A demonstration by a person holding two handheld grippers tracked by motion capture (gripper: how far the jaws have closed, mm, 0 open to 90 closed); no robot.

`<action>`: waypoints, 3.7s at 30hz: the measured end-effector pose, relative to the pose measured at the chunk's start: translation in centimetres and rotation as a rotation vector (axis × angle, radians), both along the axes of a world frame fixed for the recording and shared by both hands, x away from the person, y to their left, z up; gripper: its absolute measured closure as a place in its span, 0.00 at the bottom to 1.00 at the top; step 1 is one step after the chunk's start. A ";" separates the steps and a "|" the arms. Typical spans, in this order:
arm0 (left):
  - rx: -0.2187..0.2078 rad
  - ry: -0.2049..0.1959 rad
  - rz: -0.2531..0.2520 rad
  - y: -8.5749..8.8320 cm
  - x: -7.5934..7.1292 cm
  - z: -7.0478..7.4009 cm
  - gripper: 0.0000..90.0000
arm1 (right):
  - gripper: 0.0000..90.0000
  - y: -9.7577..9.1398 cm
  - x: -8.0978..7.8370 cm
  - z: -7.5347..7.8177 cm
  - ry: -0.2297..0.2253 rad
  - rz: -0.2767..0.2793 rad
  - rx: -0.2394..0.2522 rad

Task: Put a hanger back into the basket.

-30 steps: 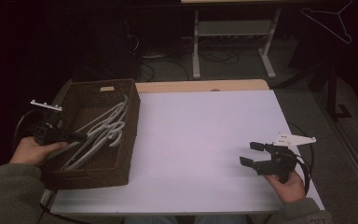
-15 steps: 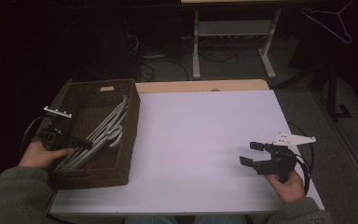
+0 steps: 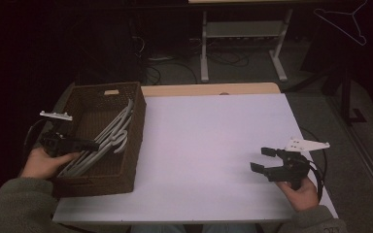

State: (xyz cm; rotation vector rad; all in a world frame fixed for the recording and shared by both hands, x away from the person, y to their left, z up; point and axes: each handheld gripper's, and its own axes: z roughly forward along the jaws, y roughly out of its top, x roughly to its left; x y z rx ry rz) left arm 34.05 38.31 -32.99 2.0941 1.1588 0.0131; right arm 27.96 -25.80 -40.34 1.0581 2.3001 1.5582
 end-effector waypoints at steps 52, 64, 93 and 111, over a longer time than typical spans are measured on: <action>-0.104 -0.208 0.003 -6.6 -5.1 1.5 0.49 | 0.18 -0.2 -0.4 0.9 -0.037 -0.052 -0.025; -0.110 -0.225 -0.036 -8.4 -6.0 1.4 0.50 | 0.18 -0.2 -0.3 1.0 -0.040 -0.049 -0.025; -0.093 -0.314 -0.168 -14.7 -8.9 0.8 0.50 | 0.18 -0.3 -0.3 1.1 -0.041 -0.051 -0.021; -0.084 -0.334 -0.176 -16.9 -9.2 -0.2 0.45 | 0.18 -0.4 -0.4 1.1 -0.044 -0.050 -0.022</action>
